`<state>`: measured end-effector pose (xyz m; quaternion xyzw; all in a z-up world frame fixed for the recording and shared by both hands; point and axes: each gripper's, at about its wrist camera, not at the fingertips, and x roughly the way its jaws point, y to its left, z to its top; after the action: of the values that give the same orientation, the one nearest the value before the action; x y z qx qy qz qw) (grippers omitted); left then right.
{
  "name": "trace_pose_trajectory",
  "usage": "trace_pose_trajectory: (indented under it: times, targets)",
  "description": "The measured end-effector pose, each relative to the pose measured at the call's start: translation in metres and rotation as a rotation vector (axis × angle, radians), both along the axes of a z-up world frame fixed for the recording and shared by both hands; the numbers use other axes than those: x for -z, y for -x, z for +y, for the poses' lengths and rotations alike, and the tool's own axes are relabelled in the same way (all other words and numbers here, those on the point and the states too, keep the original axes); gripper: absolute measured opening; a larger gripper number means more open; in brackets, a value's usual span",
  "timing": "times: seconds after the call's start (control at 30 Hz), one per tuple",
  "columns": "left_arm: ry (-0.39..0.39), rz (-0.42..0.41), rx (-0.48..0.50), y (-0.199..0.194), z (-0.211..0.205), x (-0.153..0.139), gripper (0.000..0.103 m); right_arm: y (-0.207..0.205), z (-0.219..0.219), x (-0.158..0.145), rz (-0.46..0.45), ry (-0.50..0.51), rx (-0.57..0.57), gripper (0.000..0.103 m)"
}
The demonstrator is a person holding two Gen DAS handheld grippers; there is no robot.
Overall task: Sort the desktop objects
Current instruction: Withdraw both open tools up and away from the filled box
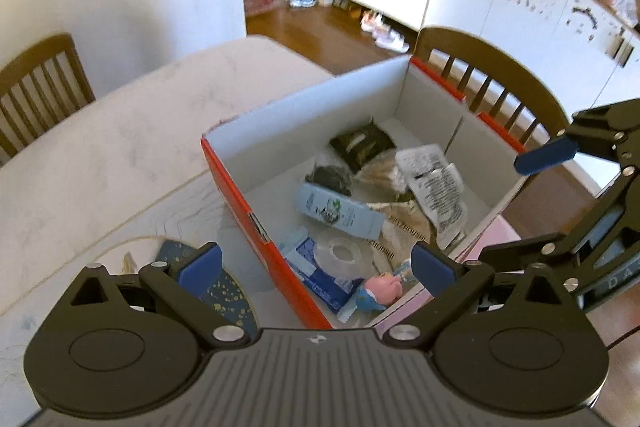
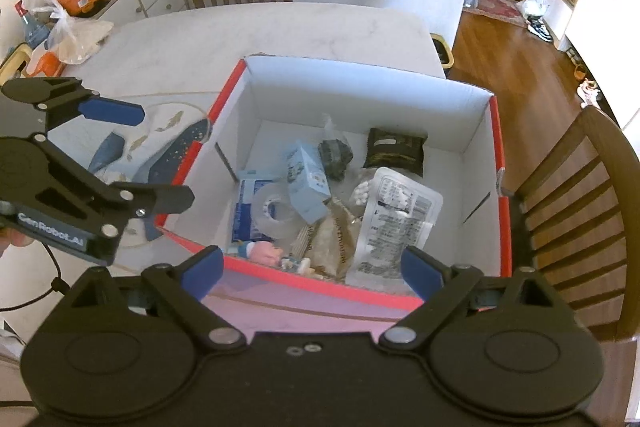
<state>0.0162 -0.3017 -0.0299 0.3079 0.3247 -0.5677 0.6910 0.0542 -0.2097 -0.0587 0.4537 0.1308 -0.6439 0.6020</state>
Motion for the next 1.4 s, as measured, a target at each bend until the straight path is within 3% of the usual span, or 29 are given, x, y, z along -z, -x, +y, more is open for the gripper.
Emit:
trace_pose_trajectory:
  times: [0.57, 0.87, 1.4]
  targets:
    - [-0.003, 0.007, 0.016, 0.008, 0.036, -0.005, 0.101, -0.030, 0.026, -0.001, -0.001, 0.052, 0.191, 0.097]
    - [-0.020, 0.041, -0.015, 0.002, 0.047, 0.001, 0.101, -0.047, 0.031, 0.003, -0.007, 0.059, 0.238, 0.097]
    - [-0.034, 0.045, -0.032, -0.004, 0.056, 0.007, 0.101, -0.068, 0.032, 0.016, -0.106, 0.039, 0.276, 0.097]
